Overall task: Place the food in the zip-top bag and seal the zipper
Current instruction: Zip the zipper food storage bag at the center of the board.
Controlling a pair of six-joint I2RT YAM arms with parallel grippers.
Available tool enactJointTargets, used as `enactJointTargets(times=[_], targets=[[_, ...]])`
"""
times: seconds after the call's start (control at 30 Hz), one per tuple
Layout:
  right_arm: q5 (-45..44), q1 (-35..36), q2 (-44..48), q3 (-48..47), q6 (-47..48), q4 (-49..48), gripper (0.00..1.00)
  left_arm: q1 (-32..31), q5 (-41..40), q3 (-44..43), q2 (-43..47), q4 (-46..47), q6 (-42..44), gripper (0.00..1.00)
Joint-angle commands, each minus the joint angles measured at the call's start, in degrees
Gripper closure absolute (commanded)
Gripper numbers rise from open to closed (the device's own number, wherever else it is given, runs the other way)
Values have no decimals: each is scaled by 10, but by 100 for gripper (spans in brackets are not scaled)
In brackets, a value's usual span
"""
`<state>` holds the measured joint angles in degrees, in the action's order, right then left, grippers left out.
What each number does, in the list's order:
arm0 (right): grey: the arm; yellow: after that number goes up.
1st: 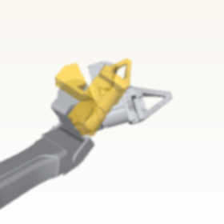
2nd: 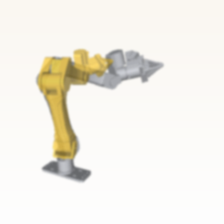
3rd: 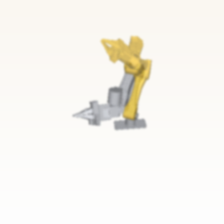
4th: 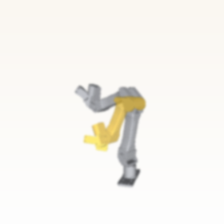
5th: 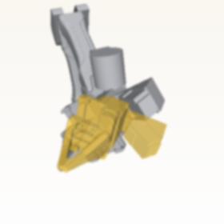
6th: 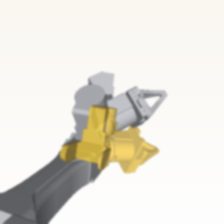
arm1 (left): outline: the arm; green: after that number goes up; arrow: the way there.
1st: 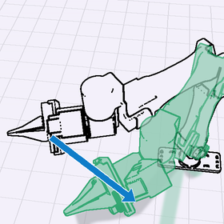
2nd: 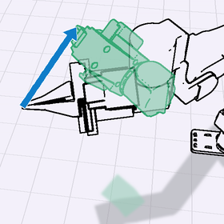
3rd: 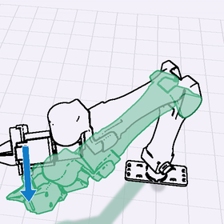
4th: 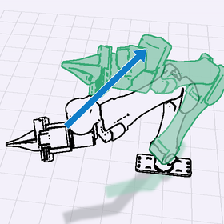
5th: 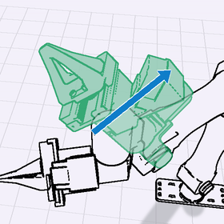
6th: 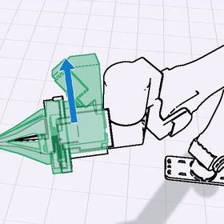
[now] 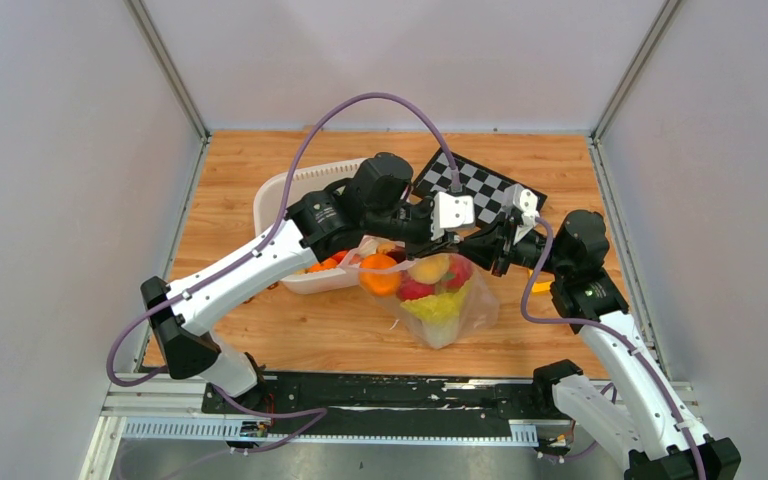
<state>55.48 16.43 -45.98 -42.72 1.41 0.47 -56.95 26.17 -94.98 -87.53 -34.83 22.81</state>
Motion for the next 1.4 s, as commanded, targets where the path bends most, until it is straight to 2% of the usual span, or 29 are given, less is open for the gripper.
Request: enactJointTargets(times=[0.0,0.33,0.57,0.73,1.0,1.37], targets=[[-3,-3,2,-13,13,-9,100,-3,13,-4,31,28,-14,65],[-8,-3,5,-13,14,-7,100,-2,6,-4,28,18,-11,100],[-53,-3,25,1,-9,-38,100,1,-47,23,44,-3,-3,100],[-53,-3,23,-4,-5,-26,100,18,-64,68,80,-2,-11,100],[-68,-3,34,-4,-8,-24,100,42,-72,123,126,-6,-15,100],[-135,-3,38,0,-11,-20,100,55,-90,198,187,-8,-30,100]])
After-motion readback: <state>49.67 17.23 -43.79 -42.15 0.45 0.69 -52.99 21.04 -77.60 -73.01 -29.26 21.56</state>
